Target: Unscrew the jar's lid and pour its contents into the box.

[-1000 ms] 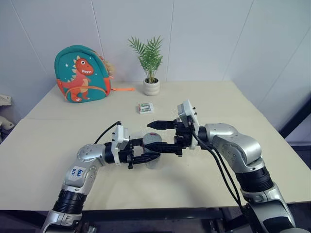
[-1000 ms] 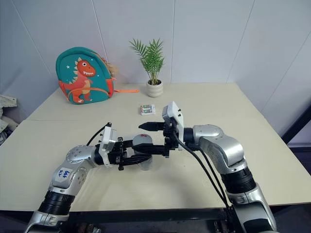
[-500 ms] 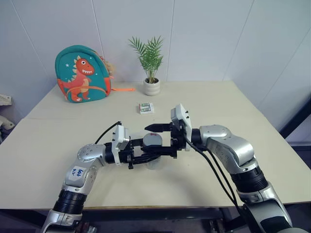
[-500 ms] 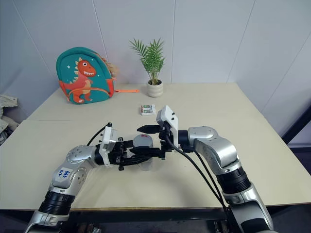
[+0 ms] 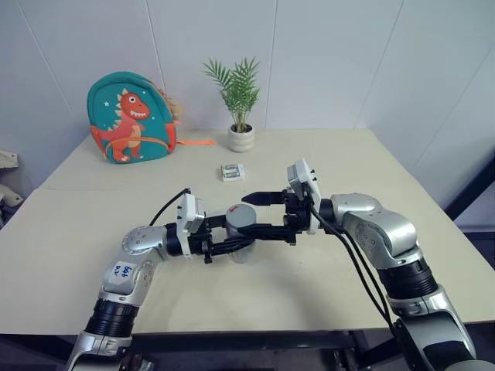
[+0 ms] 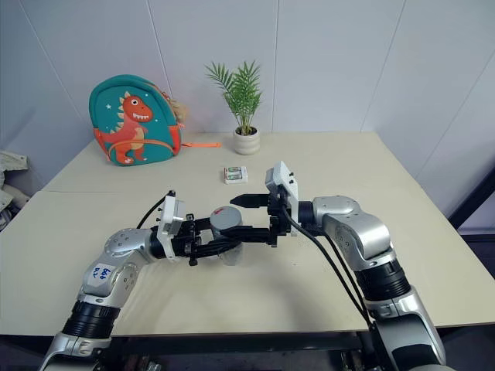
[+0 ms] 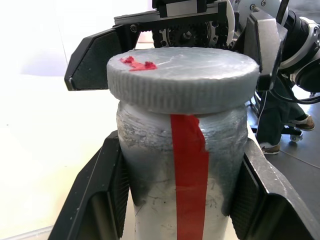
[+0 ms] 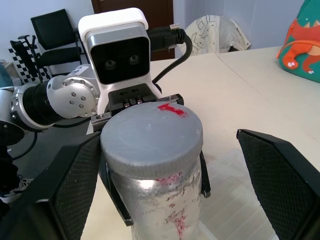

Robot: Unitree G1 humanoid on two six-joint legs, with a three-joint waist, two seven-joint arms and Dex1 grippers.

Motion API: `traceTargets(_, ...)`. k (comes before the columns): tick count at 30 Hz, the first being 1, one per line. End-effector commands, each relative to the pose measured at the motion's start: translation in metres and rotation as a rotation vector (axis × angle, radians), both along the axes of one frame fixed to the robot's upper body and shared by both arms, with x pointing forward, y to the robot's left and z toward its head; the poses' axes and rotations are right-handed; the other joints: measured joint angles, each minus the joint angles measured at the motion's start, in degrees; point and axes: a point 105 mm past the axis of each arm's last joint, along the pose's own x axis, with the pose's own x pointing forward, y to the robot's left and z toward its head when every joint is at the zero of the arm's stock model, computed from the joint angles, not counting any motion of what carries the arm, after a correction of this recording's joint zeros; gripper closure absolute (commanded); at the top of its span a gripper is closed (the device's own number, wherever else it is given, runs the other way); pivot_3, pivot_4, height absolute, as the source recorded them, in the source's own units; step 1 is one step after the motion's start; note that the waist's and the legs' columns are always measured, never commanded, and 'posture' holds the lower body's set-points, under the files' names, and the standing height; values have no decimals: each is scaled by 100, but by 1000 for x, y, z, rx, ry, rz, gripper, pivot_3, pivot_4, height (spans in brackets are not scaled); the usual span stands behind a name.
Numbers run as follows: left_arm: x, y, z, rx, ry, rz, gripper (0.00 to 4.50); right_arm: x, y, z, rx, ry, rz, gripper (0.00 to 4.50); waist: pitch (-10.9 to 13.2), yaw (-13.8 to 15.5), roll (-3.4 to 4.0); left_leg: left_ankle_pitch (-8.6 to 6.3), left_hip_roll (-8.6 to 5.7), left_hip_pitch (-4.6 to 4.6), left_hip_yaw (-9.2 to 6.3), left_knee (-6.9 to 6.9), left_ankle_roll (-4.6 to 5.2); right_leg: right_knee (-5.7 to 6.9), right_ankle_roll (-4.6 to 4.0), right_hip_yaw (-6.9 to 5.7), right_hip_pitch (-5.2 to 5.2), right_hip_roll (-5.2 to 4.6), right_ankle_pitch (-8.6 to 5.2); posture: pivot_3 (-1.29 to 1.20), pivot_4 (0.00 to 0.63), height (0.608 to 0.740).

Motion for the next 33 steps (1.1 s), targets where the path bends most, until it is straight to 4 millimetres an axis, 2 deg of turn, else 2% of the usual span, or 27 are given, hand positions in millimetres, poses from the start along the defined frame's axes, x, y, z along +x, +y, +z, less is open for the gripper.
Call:
traceTargets(1,-9,-4,9,-10,-52,-53,2308,11,-25,17,56,-41,-100,59,0,4,0,0,0,0,0,0,0,0,0,0,0,0,0,0,150,740)
traceTargets(17,-9,-3,9,-11,-51,-51,2308,-9,-30,16,73,4,39,59,0,0,0,0,0,0,0,0,0,-1,0,1,0,0,0,0,150,740)
traceTargets(25,-10,-3,9,-13,-53,-47,2308,-12,-31,14,54,16,55,59,0,-1,0,0,0,0,0,0,0,0,0,0,0,1,0,0,150,740)
traceTargets(33,-9,-2,9,-13,-51,-46,2308,-13,-12,19,53,-24,69,59,0,-2,0,0,0,0,0,0,0,0,0,0,0,1,0,0,150,740)
